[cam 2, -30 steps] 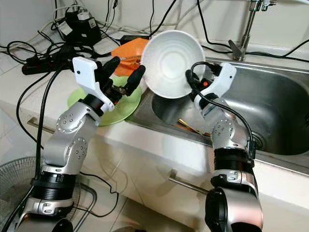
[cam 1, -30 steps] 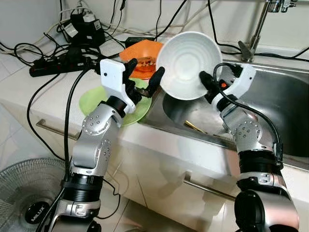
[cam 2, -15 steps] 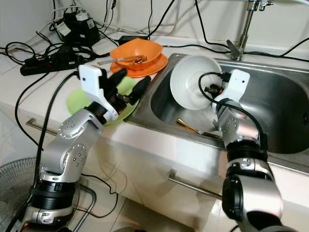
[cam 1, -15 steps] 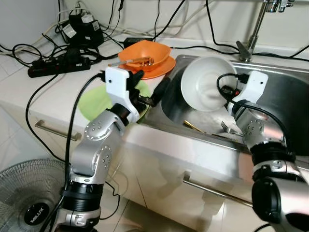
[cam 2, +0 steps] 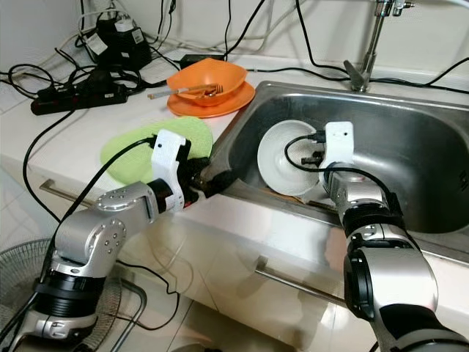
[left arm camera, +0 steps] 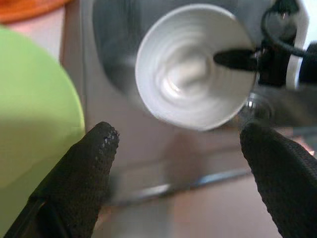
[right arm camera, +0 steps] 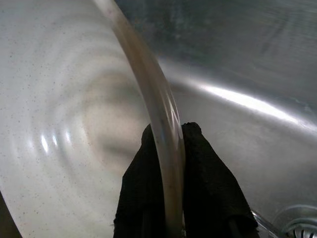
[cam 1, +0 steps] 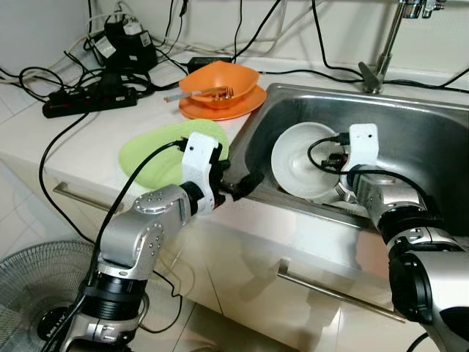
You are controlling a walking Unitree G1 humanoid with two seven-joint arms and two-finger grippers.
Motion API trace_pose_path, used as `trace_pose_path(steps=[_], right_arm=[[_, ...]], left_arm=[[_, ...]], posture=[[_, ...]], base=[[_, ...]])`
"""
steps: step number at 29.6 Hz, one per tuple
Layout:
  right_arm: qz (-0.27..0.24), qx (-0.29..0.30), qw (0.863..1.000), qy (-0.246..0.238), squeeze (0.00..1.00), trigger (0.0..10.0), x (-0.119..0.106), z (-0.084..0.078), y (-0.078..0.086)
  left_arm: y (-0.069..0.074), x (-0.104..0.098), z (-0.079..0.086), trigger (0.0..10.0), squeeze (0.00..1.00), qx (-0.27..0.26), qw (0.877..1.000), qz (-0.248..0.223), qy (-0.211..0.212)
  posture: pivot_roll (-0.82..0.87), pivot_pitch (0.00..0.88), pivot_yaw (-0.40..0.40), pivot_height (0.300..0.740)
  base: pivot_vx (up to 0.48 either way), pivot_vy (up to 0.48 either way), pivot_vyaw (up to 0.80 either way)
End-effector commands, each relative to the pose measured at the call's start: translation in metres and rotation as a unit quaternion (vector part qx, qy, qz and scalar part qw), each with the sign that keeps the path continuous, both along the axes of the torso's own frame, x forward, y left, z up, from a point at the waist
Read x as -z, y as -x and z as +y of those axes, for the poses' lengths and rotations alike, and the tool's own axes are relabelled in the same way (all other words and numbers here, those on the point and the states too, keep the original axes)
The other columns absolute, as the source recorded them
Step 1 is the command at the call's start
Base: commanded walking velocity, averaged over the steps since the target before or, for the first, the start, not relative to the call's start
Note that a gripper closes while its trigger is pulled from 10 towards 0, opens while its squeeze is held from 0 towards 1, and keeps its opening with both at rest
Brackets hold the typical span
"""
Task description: Kitchen organization
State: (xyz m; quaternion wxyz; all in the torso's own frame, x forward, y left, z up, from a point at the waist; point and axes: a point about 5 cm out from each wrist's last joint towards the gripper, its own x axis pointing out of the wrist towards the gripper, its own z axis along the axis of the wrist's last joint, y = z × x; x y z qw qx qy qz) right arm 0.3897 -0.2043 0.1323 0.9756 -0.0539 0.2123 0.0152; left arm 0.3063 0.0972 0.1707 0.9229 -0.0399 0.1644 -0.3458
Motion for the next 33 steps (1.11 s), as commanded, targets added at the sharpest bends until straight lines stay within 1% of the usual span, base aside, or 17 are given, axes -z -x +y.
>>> trace_pose_path(steps=[1,4,6,7,9,12,15,25,26,27,28,33], right_arm=[[-0.016,-0.018,1.000,0.009,0.00,0.0,-0.009,0.006,-0.005],[0.007,-0.030,0.999,0.033,0.00,0.0,0.002,0.006,-0.001],[0.011,-0.032,0.999,0.037,0.00,0.0,0.003,0.006,0.000],[0.024,-0.033,0.998,0.044,0.00,0.0,0.008,0.005,0.002],[0.032,-0.029,0.998,0.049,0.00,0.0,0.011,0.003,0.003],[0.035,-0.023,0.998,0.052,0.00,0.0,0.013,0.001,0.005],[0.043,-0.019,0.998,0.042,0.00,0.0,0.017,0.002,0.006],[0.070,-0.036,0.996,0.040,0.00,0.0,0.028,0.004,0.012],[0.074,-0.037,0.996,0.040,0.75,4.8,0.029,0.004,0.013],[0.074,-0.037,0.996,0.040,0.75,4.8,0.029,0.004,0.013],[0.080,-0.044,0.995,0.041,1.00,10.0,0.031,0.005,0.014],[0.084,-0.058,0.994,0.044,1.00,10.0,0.032,0.007,0.014]], left_arm=[[0.002,-0.004,-0.001,10.0,1.00,0.016,1.000,0.001,-0.007],[0.005,-0.004,-0.001,10.0,1.00,0.026,1.000,0.010,-0.014],[0.006,-0.004,-0.001,10.0,1.00,0.027,0.999,0.013,-0.016],[0.008,-0.003,-0.001,10.0,1.00,0.031,0.999,0.018,-0.016],[0.009,-0.003,-0.001,10.0,1.00,0.034,0.999,0.023,-0.018],[0.010,-0.002,-0.002,10.0,1.00,0.037,0.999,0.027,-0.020],[0.011,-0.002,-0.001,10.0,1.00,0.039,0.999,0.029,-0.024],[0.011,-0.003,-0.001,10.0,1.00,0.041,0.998,0.034,-0.027],[0.011,-0.002,-0.001,10.0,1.00,0.041,0.998,0.034,-0.028],[0.011,-0.002,-0.001,10.0,1.00,0.041,0.998,0.034,-0.028],[0.011,-0.002,-0.002,10.0,1.00,0.042,0.998,0.035,-0.028],[0.011,-0.002,-0.002,10.0,1.00,0.042,0.998,0.035,-0.028]], posture=[[-0.02,0.014,0.133,0.740],[-0.01,0.014,0.137,0.740],[-0.01,0.014,0.137,0.740],[-0.01,0.014,0.136,0.740],[0.00,0.014,0.134,0.740],[0.00,0.013,0.132,0.740],[0.00,0.014,0.132,0.740],[0.00,0.017,0.133,0.740],[0.00,0.016,0.132,0.740],[0.00,0.016,0.132,0.740],[0.00,0.015,0.131,0.740],[0.00,0.014,0.131,0.740]], base=[[0.000,0.000,0.00],[0.000,0.000,0.00],[0.000,0.000,0.00],[0.000,0.000,0.00],[0.000,0.000,0.00],[0.000,0.000,0.00],[0.000,0.000,0.00],[0.000,0.000,0.00],[0.000,0.000,0.00],[0.000,0.000,0.00],[0.000,0.000,0.00],[0.000,0.000,0.00]])
